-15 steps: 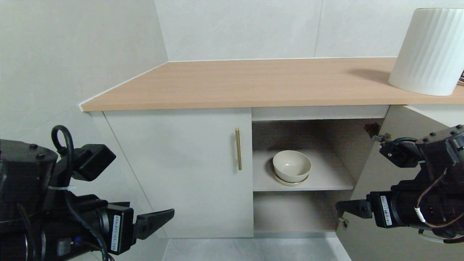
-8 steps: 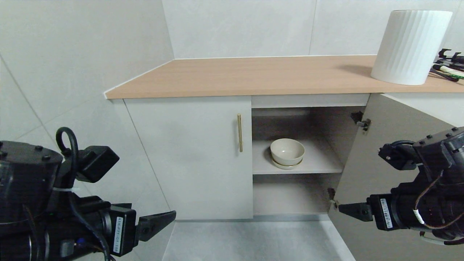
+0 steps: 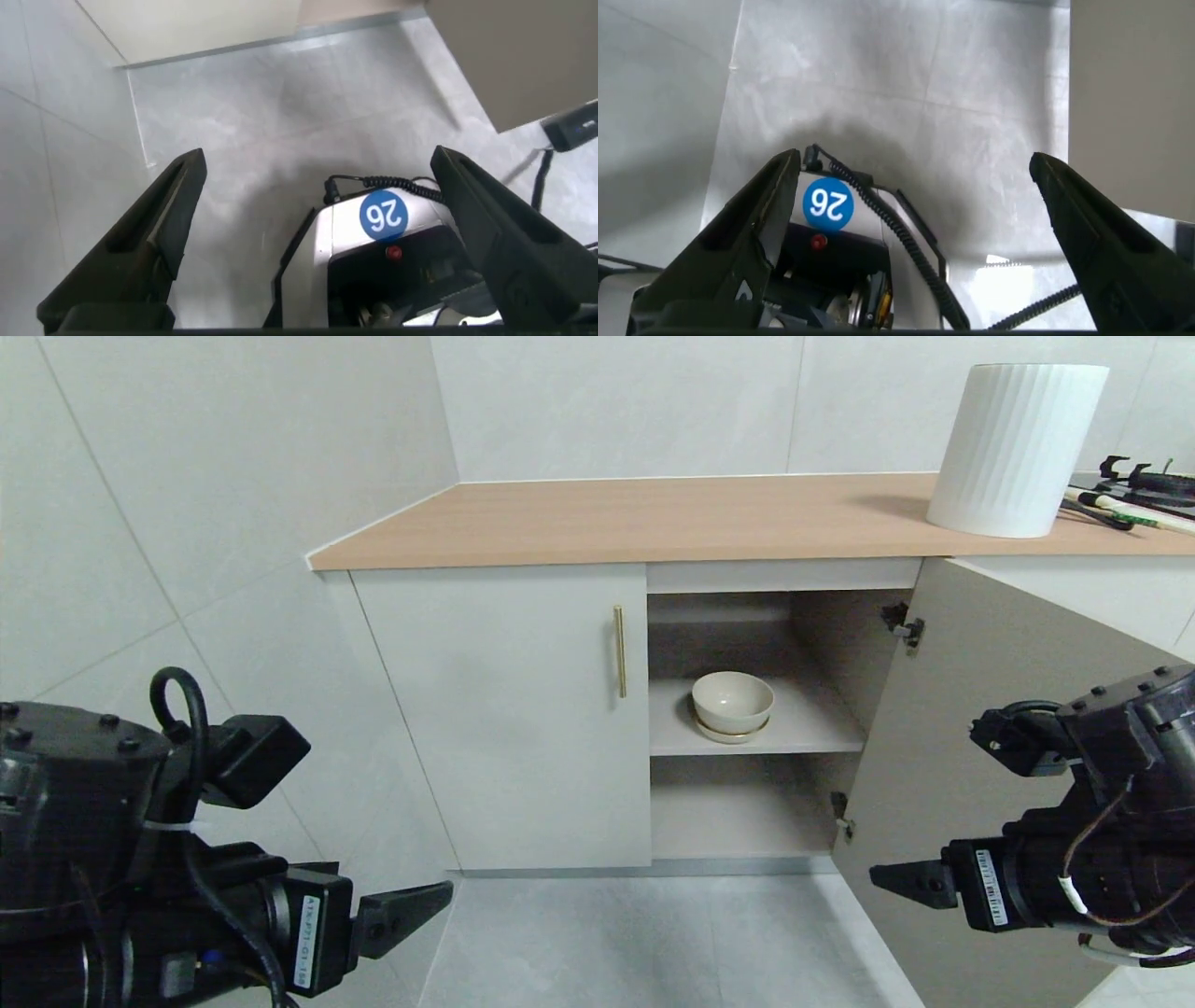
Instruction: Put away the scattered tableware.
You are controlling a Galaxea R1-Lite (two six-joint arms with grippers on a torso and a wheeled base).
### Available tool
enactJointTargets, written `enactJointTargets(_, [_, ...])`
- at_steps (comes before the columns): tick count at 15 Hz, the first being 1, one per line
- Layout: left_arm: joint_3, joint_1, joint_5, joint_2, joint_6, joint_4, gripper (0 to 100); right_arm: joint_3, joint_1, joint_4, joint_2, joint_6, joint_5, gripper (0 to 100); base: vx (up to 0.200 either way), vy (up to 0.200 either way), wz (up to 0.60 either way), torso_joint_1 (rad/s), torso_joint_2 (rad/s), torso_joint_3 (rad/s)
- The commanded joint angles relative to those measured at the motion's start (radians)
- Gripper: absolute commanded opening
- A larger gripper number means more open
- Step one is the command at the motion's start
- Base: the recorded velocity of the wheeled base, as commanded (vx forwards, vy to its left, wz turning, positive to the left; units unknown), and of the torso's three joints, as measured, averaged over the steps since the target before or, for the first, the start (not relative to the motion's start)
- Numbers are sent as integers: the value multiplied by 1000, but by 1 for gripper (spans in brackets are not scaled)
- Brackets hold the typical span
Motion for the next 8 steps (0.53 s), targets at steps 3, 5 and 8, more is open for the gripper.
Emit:
enactJointTargets(3, [-1,-1,0,3,0,-1,100,1,1,0,6,0,0,100,0,0,0,0,0,0])
enactJointTargets(5, [-1,-1,0,4,0,-1,100,9,1,2,-3,-20,0,100,0,-100,0,4,1,1])
enactJointTargets(8, [6,-1,2,3,20,0,100,-1,3,95,-57,-63,6,100,0,-200,0,-1,2,4])
